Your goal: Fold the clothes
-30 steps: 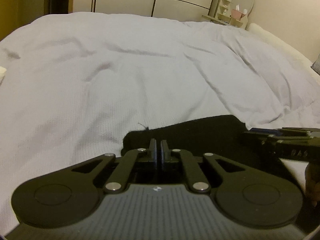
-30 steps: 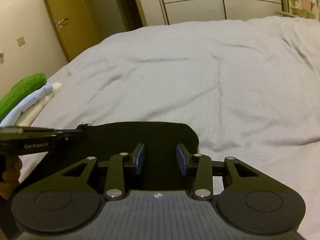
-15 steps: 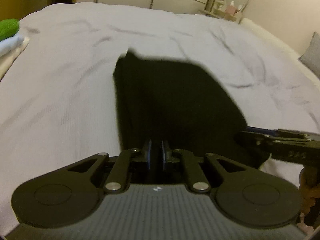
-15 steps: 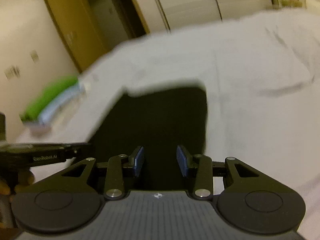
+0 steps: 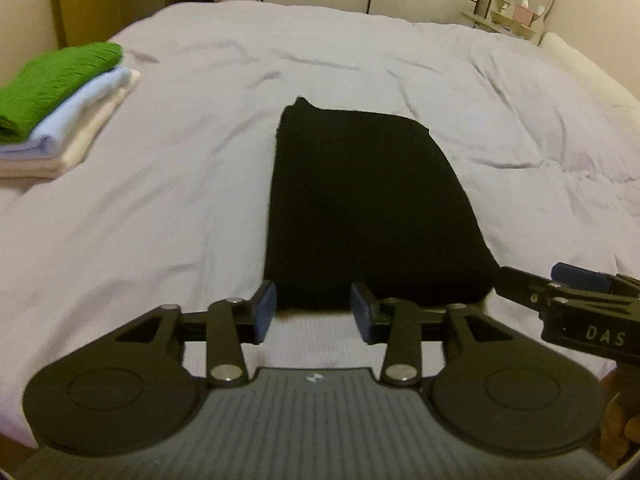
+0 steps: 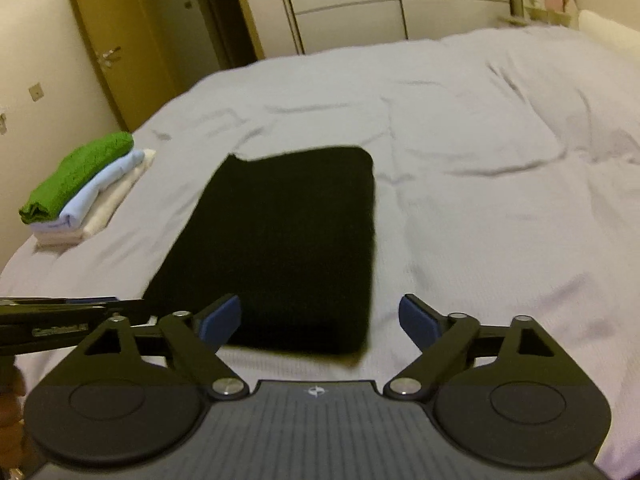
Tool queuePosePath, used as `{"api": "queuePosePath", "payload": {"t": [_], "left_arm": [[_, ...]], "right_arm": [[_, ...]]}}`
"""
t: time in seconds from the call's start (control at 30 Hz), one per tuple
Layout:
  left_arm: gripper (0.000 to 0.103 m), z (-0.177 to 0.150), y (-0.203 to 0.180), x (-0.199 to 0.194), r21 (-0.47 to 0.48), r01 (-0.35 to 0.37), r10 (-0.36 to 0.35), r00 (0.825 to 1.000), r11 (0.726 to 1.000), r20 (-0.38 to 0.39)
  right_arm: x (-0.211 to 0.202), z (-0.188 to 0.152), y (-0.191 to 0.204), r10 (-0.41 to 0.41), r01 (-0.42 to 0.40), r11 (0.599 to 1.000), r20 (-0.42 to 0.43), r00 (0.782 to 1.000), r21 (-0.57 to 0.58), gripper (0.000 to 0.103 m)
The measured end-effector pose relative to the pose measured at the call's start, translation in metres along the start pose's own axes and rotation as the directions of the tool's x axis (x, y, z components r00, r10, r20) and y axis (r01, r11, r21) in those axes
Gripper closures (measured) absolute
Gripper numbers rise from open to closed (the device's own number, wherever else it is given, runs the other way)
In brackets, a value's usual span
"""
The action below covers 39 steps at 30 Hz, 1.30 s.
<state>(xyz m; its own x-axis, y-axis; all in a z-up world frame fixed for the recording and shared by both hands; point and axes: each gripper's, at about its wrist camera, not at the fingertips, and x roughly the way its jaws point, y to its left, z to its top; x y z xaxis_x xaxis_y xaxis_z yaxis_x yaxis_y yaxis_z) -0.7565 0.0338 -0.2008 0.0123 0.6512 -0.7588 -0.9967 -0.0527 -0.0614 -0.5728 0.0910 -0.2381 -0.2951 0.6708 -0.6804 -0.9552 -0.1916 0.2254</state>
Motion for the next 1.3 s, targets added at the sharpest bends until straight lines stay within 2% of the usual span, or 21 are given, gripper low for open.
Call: {"api": "queuePosePath", "payload": {"t": [0.1,0.17,0.33,0.5,0.6,0.9,1.0,1.3], "left_arm": [[0.055,-0.006,-0.006,-0.024,0.003,-0.035,0.035,0.999,0.999,0.022],[0.046,-0.011,-0.011,-0.042,0.004,-0.052,0.051,0.998,0.999,0.045],[0.042,-0.022,-0.027,-0.081,0.034,-0.087,0.083,0.992,0.996,0.099],[0.041,-0.035,-0.040,-0.109,0.056,-0.120,0.112,0.985,0.991,0.129],[0.036,-0.042,-0.047,-0.121,0.062,-0.132,0.122,0.982,0.989,0.148],[0.033,-0.057,-0.050,-0.133,0.061,-0.157,0.145,0.976,0.986,0.165],[0.026,-0.060,-0.048,-0.132,0.065,-0.156,0.144,0.977,0.986,0.157],[0.023,-0.065,-0.019,-0.124,0.030,-0.159,0.155,0.980,0.987,0.123]], "right_arm": [[-0.018,-0.006,0.002,-0.020,0.020,1.000,-0.013,1.000,0.005,0.014],[-0.028,-0.008,0.001,-0.031,0.031,0.999,-0.018,0.999,0.013,0.014],[-0.059,-0.015,0.001,-0.021,0.021,1.000,0.006,1.000,0.020,0.013],[-0.085,-0.020,0.004,0.006,-0.007,1.000,0.039,0.999,0.012,0.013],[-0.098,-0.023,0.007,0.016,-0.016,1.000,0.058,0.998,0.000,0.013],[-0.113,-0.030,0.015,0.012,-0.009,0.999,0.079,0.997,-0.045,0.013],[-0.113,-0.033,0.019,0.011,-0.006,0.998,0.085,0.996,-0.060,0.013],[-0.106,-0.040,0.040,-0.020,0.028,0.993,0.075,0.997,-0.113,0.013]]}}
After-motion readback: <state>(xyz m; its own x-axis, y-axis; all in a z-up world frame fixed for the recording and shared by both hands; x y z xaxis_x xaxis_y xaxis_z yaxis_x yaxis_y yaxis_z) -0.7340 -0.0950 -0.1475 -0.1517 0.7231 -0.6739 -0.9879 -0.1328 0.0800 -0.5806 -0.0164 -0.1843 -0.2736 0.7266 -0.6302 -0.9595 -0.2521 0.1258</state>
